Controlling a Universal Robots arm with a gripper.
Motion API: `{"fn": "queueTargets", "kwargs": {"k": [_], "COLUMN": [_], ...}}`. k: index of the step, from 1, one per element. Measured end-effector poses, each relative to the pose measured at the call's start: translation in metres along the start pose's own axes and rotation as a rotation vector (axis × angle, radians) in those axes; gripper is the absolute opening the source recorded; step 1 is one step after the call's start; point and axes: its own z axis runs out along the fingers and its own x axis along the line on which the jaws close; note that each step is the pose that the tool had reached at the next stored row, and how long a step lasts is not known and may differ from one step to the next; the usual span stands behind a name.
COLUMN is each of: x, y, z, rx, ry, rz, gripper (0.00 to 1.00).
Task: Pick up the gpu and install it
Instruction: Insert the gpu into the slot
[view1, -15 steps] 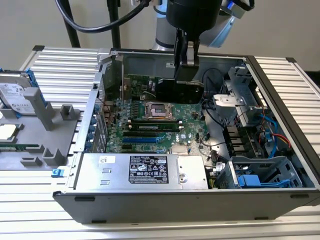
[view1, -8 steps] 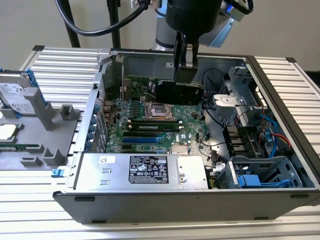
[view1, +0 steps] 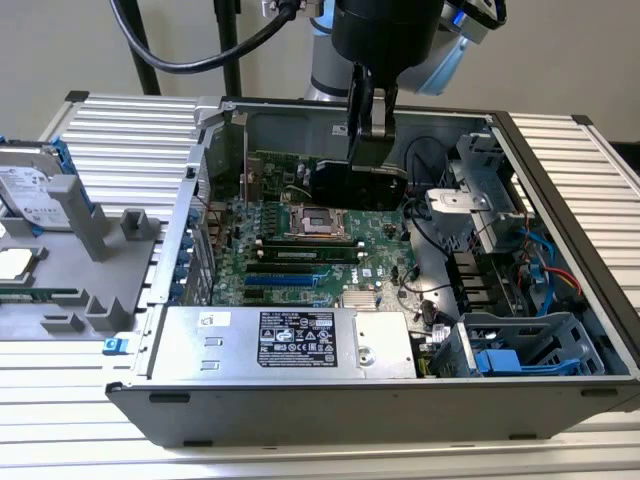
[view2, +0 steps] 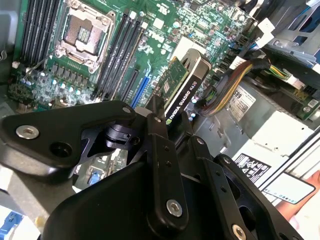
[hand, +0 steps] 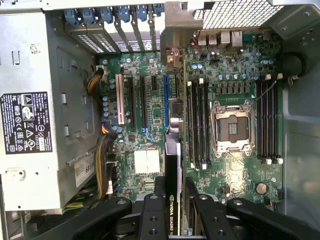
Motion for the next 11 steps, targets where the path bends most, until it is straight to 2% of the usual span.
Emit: {"fn": "queueTargets", "kwargs": {"k": [11], "x": [0.0000], "y": [0.0001], "z": [0.0050], "rx": [0.0000], "ry": [0.0001], "rz": [0.000], "gripper": [0.00]}}
